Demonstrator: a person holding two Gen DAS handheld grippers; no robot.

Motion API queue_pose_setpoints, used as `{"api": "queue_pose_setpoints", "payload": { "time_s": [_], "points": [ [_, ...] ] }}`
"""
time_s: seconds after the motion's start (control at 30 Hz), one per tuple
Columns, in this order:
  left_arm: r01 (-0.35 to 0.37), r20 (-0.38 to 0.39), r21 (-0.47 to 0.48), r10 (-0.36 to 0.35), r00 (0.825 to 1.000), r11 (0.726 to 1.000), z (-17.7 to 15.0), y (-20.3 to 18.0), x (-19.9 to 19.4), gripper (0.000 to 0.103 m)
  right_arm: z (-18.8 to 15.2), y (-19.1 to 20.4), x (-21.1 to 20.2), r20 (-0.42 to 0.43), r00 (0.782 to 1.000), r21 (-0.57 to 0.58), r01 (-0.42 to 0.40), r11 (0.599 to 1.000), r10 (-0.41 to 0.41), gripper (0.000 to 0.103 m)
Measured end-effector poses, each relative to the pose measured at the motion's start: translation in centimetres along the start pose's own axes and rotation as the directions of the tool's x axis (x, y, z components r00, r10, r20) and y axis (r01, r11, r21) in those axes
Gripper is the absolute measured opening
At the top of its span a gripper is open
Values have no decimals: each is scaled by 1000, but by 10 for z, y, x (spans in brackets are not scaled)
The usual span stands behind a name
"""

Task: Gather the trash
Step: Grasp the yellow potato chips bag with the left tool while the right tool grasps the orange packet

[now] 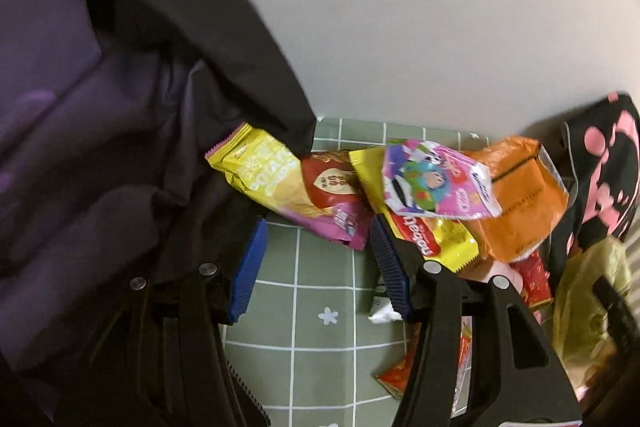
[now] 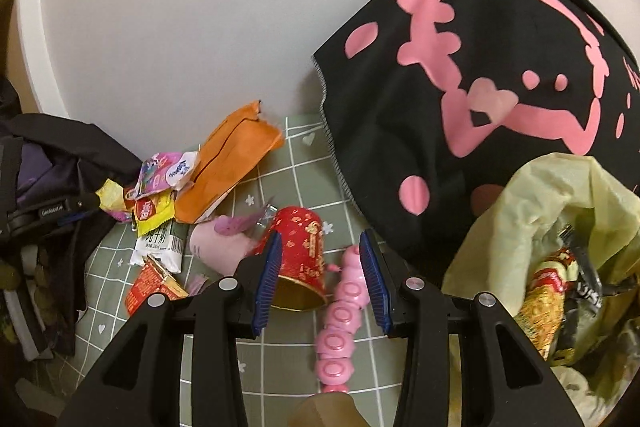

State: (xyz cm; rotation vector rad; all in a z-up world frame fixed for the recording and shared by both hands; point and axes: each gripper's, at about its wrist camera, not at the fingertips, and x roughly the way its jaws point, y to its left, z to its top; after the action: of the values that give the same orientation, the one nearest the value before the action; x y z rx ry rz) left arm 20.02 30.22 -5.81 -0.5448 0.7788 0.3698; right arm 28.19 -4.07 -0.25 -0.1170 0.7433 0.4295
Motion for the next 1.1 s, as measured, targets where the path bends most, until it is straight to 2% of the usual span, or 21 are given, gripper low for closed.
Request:
{"api": "queue_pose_setpoints", "payload": {
  "time_s": [0.17,0.3,0.4,0.5,0.6,0.73,0.8,0.93,1.0,1.1],
  "points": [
    [17,-60,-82,-22,998,996,6,18,26,51,-6,5,3,-17,1000,0,12,1000,-12,39],
    [-10,-111,-120,-3,994,993,8,19,47,50,-12,5,4,-36,999,-10,32,999,-33,39],
    [-33,-130,-112,18,991,993,10,18,59,39,-17,1,6,-46,998,3,49,999,-49,39],
    [-13,-135,-91,1,991,996,14,14,64,26,-20,-3,11,-63,997,28,53,998,-51,39],
    [1,-121,-33,-5,993,999,20,6,56,19,-21,-1,16,-73,996,32,48,998,-45,39],
    [9,-121,11,-7,993,1000,21,-2,37,16,-22,4,21,-71,997,25,32,999,-30,41],
    [21,-124,23,-18,992,1000,21,-5,26,16,-21,7,24,-70,998,27,13,1000,-11,48],
    [58,-120,36,-54,991,998,23,-10,8,15,-19,13,29,-73,997,15,-25,1000,26,48],
    [94,-113,42,-89,990,995,22,-11,-2,9,-17,16,31,-77,996,8,-34,999,35,48],
    [111,-90,83,-103,991,990,20,-15,-16,9,-15,23,33,-80,996,-11,-38,999,37,48]
  ]
}}
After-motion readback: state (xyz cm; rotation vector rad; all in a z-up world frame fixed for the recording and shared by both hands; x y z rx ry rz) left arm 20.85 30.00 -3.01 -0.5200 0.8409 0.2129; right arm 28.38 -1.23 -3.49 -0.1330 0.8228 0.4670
